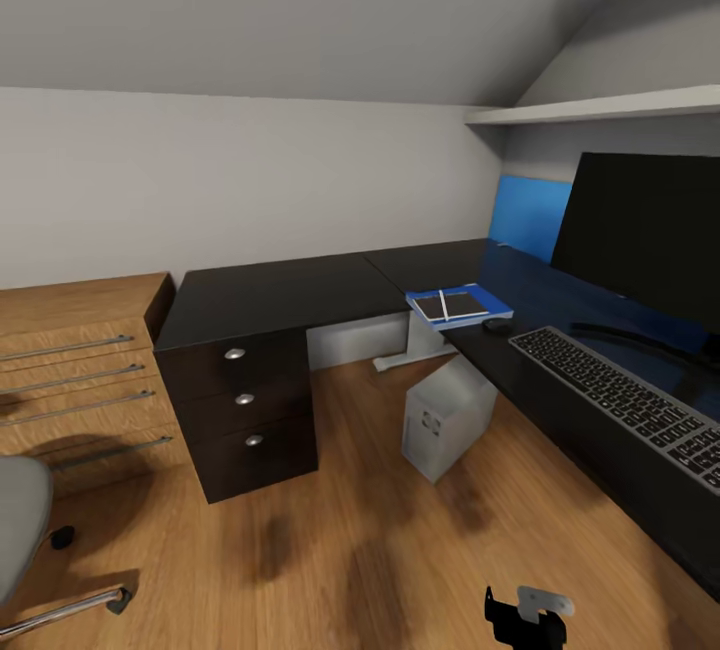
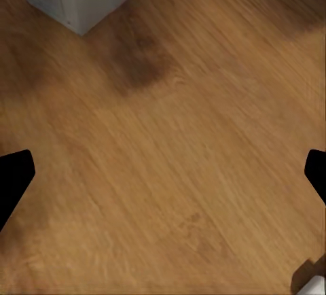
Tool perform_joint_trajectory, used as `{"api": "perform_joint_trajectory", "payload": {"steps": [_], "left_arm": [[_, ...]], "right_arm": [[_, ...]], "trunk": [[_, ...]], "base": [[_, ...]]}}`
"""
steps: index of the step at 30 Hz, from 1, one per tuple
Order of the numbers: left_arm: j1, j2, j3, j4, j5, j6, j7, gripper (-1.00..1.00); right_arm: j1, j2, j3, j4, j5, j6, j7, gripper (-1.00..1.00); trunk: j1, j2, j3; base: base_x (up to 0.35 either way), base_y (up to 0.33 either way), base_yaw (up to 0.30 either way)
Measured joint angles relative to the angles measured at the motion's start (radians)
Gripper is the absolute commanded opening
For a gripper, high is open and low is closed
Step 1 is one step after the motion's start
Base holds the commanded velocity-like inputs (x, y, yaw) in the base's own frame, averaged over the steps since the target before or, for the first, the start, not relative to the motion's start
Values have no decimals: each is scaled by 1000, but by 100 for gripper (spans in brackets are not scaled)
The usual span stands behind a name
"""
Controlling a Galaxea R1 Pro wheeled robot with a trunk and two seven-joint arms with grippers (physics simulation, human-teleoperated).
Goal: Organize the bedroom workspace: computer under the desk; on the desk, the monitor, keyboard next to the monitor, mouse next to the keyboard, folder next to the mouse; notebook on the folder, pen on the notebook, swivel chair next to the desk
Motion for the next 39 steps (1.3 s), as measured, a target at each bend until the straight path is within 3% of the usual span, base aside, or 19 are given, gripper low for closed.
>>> {"api": "perform_joint_trajectory", "payload": {"steps": [12, 17, 20, 30, 39], "left_arm": [[0, -4, 2, 10, -2, -22, 2, 100], [0, -5, 3, 11, -2, -24, 5, 100], [0, -5, 3, 11, -1, -25, 5, 100], [0, -9, -2, 28, 0, -25, 2, 100], [0, -11, -2, 36, 1, -23, 0, 100]], "right_arm": [[16, 0, -2, 0, 0, 0, -1, 100], [18, 39, -2, -1, 0, 1, -1, 100], [18, 46, -3, -1, -1, 1, -1, 100], [19, 49, -4, -1, -1, 1, -1, 100], [22, 49, -4, 2, 1, 2, -1, 100]], "trunk": [[-46, 84, 38], [-65, 119, 53], [-76, 140, 62], [-115, 210, 85], [-150, 273, 103]], "base": [[-1, 0, 0], [-40, 0, 5], [-208, 0, 69], [-270, 0, 157], [-52, 0, 184]]}}
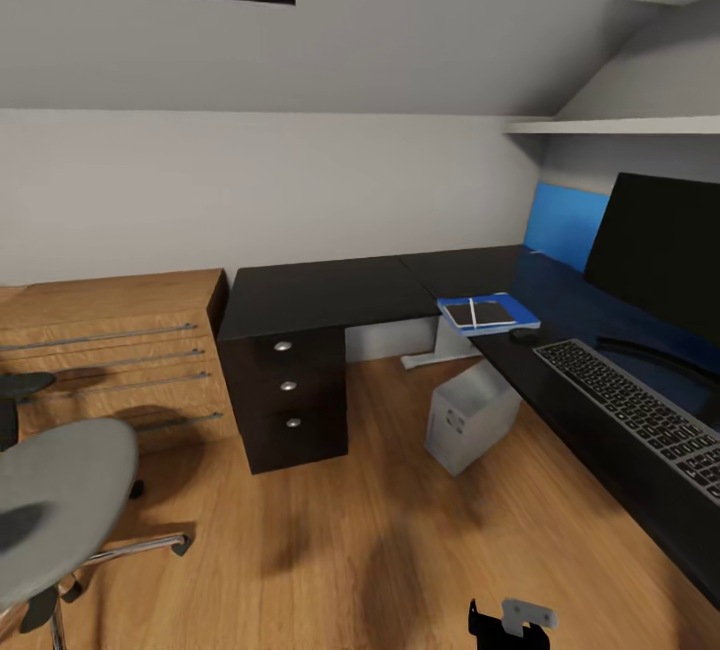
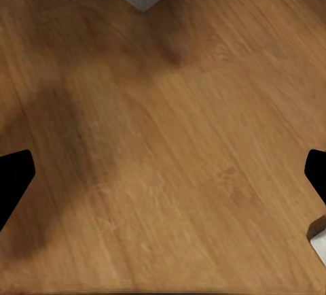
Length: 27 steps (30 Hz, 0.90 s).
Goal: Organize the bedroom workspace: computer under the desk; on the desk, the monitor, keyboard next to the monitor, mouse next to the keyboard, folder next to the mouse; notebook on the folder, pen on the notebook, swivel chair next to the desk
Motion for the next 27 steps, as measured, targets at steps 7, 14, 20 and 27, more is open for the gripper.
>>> {"api": "perform_joint_trajectory", "payload": {"steps": [7, 14, 20, 27], "left_arm": [[0, 0, 0, 3, 1, 3, 0, 100], [0, -12, -1, 17, -3, 4, -2, 100], [0, -29, -3, 79, -24, 1, -2, 100], [0, -33, -5, 144, -28, -4, 0, 100]], "right_arm": [[33, -6, -2, 12, 4, -13, 0, 100], [55, -9, 0, 14, 44, -38, -3, 100], [112, -15, -3, 25, 76, -119, -6, 100], [217, -43, -1, 30, 75, -298, -5, 100]], "trunk": [[-27, 49, 14], [-54, 98, 28], [-77, 140, 40], [-104, 189, 54]], "base": [[-3, 0, 189], [0, 0, 193], [0, 0, 197], [0, 0, 196]]}}
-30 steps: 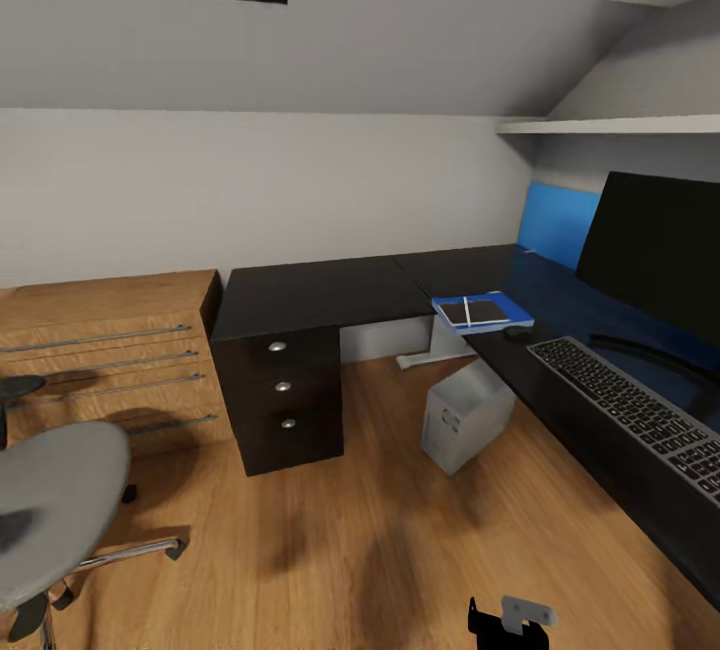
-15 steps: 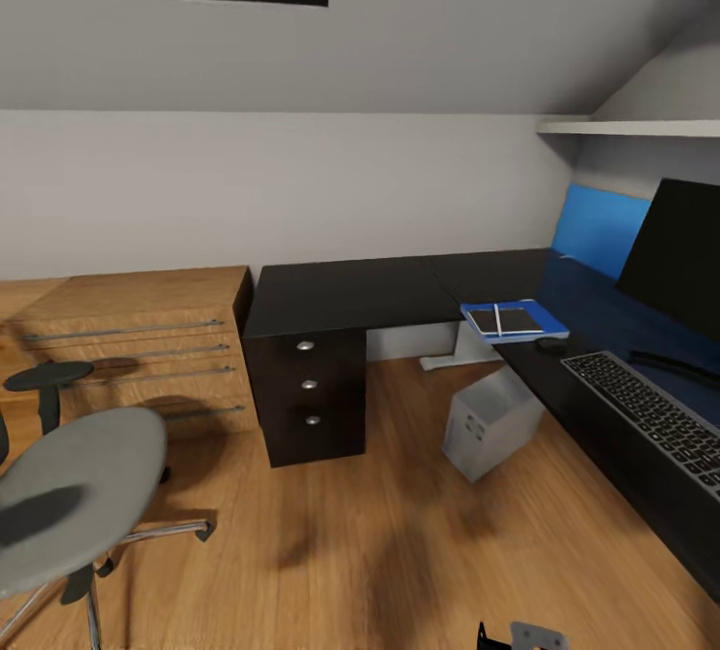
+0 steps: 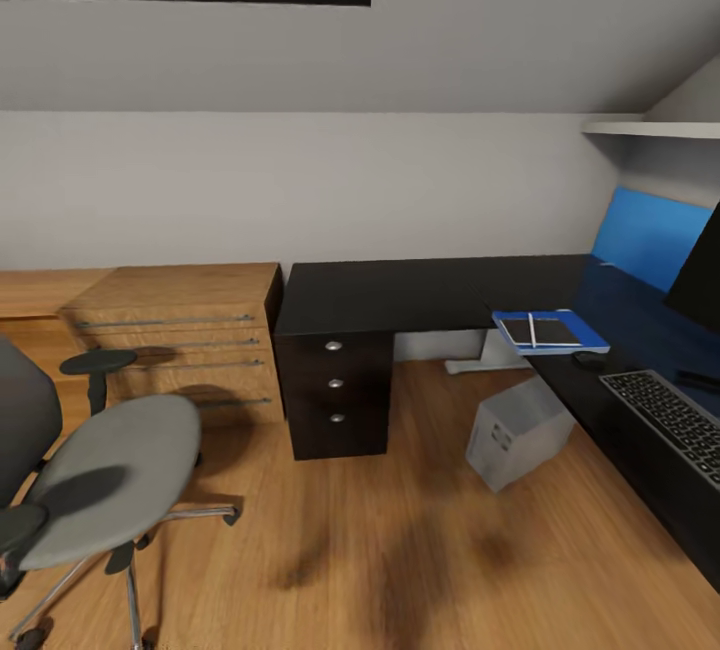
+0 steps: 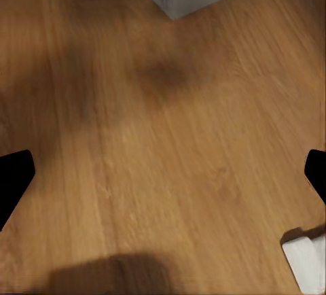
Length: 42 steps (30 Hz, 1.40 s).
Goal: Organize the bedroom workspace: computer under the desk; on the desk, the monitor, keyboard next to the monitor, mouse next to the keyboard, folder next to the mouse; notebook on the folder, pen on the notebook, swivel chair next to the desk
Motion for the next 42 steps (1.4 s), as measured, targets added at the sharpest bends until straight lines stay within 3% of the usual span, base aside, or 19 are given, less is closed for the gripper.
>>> {"api": "perform_joint_trajectory", "payload": {"steps": [1, 3, 7, 8, 12, 15, 18, 19, 20, 24, 34, 42], "left_arm": [[0, 0, 0, 29, 0, -13, 0, 100], [0, -2, 1, 113, 0, -116, -1, 100], [0, -3, 2, 217, 4, -262, -1, 100], [0, -10, 4, 281, 9, -320, -2, 100], [-1, -22, 6, 358, 12, -366, -6, 100], [-1, -28, 7, 381, 14, -380, -9, 100], [-2, -30, 8, 396, 18, -381, -85, 100], [-1, -29, 8, 398, 23, -377, -127, 100], [-1, -27, 9, 401, 51, -350, -213, 100], [-1, -26, 9, 402, 85, -307, -263, 100], [-1, -26, 11, 402, 95, -302, -272, 100], [-1, -28, 12, 401, 136, -361, -273, 100]], "right_arm": [[18, -3, -1, 0, -1, -30, 0, 100], [55, -4, 1, 1, -2, -81, 0, 100], [90, -4, 2, 1, -2, -115, 1, 100], [110, -4, 0, 1, -4, -135, 1, 100], [147, -5, 0, 1, -3, -166, 3, 100], [169, -5, 2, 1, -1, -177, 5, 100], [195, -4, 3, 1, -1, -184, 7, 100], [200, -3, 3, 1, -1, -185, 7, 100], [212, 1, 4, 2, 0, -185, 7, 100], [220, 5, 4, 2, 0, -183, 8, 100], [221, 4, 3, 2, 0, -174, 6, 100], [221, 3, 3, 2, 1, -172, 4, 100]], "trunk": [[-4, 7, 2], [-12, 21, 6], [-27, 49, 14], [-31, 56, 16], [-46, 84, 24], [-58, 105, 30], [-69, 126, 36], [-73, 133, 38], [-77, 140, 40], [-92, 168, 50], [-130, 238, 72], [-130, 238, 66]], "base": [[0, 0, 192], [0, 0, 191], [0, 0, 192], [0, 0, 197], [0, 0, 202], [0, 0, 206], [0, 0, 208], [0, 0, 210], [0, 0, 211], [0, 0, 215], [0, 0, 223], [0, 0, 228]]}}
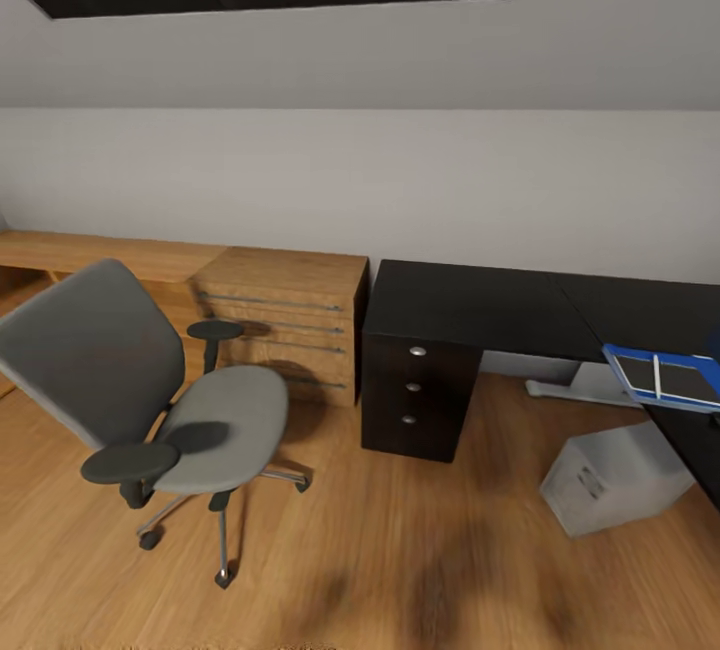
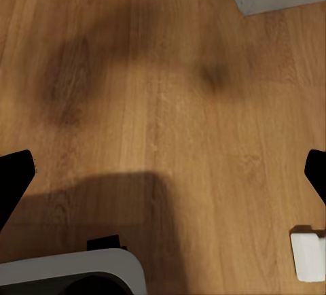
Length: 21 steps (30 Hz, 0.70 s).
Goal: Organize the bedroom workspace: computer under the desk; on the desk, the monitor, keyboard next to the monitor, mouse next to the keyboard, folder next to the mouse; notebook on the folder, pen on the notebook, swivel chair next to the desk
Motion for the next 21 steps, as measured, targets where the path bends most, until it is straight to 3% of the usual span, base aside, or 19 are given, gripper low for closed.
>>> {"api": "perform_joint_trajectory", "payload": {"steps": [6, 21], "left_arm": [[0, 0, -2, 0, 6, -45, 0, 100], [0, 4, 3, 4, 12, -52, 7, 100]], "right_arm": [[0, 0, 0, 0, 0, 1, -2, 100], [0, -4, -4, -1, -1, 2, -2, 100]], "trunk": [[0, 0, -5], [0, 0, -21]], "base": [[0, 0, 226], [0, 0, 205]]}}
